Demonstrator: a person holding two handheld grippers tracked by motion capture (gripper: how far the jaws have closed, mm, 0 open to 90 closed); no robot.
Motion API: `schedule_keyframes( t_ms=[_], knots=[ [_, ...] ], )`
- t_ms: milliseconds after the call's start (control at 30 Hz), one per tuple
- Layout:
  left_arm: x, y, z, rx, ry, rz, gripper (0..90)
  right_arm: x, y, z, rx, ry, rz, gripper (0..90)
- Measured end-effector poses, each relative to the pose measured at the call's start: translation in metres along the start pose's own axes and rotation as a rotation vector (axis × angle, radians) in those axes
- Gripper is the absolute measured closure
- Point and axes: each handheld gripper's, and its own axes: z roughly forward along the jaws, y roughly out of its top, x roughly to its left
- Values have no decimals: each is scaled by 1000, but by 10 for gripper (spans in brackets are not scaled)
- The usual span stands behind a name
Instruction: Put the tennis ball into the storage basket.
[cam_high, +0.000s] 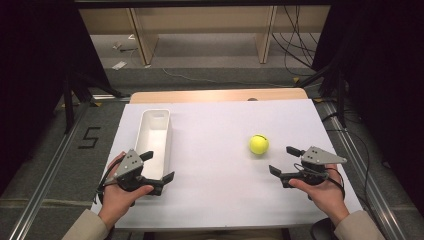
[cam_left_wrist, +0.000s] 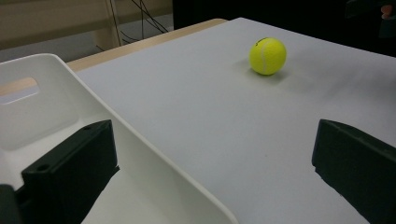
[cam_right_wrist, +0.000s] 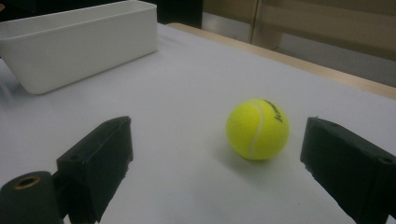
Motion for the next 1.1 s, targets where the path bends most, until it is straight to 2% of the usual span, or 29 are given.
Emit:
schedule_keyframes(
  t_ms=[233, 333, 400, 667, 800, 933, 1100],
  knots=[
    [0, 0, -1, -3, 0, -2, 0, 1, 0, 1, 6, 0, -6, 84],
    [0, 0, -1, -5, 0, -2, 0, 2, -1, 4, 41, 13, -13, 48],
    [0, 0, -1, -6, 0, -2, 0, 3, -1, 4, 42, 14, -18, 42],
    [0, 1, -2, -11, 4, 5, 0, -1, 2, 15, 50, -6, -18, 12],
    [0, 1, -2, -11, 3, 6, 0, -5, 5, 23, 43, -18, -11, 12],
    [0, 1, -2, -12, 6, 2, 0, -15, 8, 32, 32, -37, 23, 12],
    [1, 1, -2, -13, 7, -2, 0, -23, 9, 41, 39, -52, 40, 13]
  ],
)
